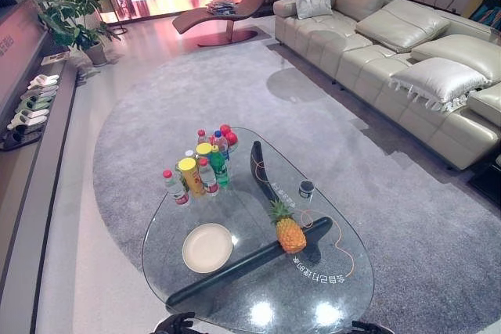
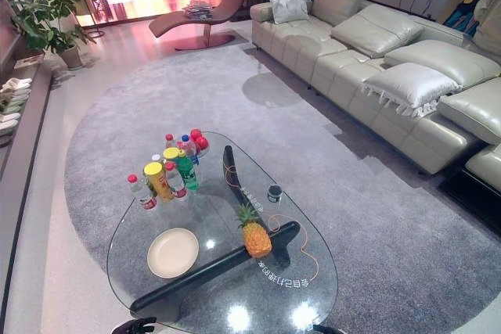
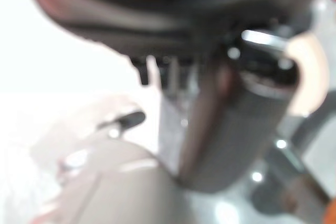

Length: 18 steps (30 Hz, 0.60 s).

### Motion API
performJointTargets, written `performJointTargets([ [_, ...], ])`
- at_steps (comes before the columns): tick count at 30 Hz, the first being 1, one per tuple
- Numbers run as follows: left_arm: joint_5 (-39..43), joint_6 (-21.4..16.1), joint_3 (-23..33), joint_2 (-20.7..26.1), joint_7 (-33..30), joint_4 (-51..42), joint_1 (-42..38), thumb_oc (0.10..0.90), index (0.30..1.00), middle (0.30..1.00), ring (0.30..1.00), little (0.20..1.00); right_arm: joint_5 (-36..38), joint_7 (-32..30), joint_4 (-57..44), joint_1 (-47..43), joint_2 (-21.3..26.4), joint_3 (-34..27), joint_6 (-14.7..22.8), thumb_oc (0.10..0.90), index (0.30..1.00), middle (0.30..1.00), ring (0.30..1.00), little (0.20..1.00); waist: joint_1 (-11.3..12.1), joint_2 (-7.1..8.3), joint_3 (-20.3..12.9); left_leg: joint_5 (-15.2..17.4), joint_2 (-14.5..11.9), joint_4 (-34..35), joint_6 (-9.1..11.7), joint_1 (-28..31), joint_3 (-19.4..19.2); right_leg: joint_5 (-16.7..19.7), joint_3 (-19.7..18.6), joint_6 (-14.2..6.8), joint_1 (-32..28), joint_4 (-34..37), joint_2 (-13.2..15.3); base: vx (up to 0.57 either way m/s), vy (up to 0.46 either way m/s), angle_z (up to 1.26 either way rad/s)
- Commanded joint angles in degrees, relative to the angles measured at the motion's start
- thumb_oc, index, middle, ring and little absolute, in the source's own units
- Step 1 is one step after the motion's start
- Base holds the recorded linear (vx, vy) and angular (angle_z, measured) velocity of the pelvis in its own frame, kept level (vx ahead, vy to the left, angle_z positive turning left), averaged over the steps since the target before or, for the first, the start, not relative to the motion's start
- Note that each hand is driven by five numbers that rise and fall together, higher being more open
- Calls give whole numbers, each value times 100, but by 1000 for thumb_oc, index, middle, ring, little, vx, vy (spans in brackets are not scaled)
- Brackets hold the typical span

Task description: Pick up the fruit to the plate

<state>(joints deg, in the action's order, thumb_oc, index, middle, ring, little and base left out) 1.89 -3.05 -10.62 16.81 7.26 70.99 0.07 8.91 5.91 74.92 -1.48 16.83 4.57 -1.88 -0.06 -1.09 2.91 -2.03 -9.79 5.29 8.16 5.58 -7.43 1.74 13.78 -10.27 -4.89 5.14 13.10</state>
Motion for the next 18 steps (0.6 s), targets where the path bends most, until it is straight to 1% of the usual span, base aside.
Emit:
performJointTargets([
  [1, -168, -51, -176, 75, 217, 371, -350, 800, 900, 900, 900, 900, -202, -81, 324, -178, -53, 172, -26, 800, 900, 900, 900, 900, 87, 98, 291, -195, -424, -29, -30, -135, -48, 397, 55, -176, -33, -58, 465, 0, 0, 0],
  [3, -67, -18, -141, 76, 232, 346, -359, 800, 900, 900, 900, 900, -200, -70, 344, -179, -38, 154, -16, 800, 900, 900, 900, 900, 93, 93, 285, -192, -424, -29, -30, -129, -49, 391, 58, -174, -40, -55, 459, 0, 0, 0],
  [6, -170, -68, -126, 77, 217, 343, -363, 800, 900, 900, 900, 900, -209, -59, 339, -175, -33, 152, -20, 800, 900, 900, 900, 900, 95, 97, 289, -201, -430, -29, -24, -130, -53, 387, 61, -172, -46, -56, 457, 0, 0, 0],
  [18, -195, -76, -132, 80, 169, 359, -355, 800, 900, 900, 900, 900, -200, -47, 334, -175, -36, 163, -22, 800, 900, 900, 900, 900, 94, 91, 269, -190, -426, -29, -25, -107, -47, 372, 75, -169, -68, -66, 456, 0, 0, 0],
])
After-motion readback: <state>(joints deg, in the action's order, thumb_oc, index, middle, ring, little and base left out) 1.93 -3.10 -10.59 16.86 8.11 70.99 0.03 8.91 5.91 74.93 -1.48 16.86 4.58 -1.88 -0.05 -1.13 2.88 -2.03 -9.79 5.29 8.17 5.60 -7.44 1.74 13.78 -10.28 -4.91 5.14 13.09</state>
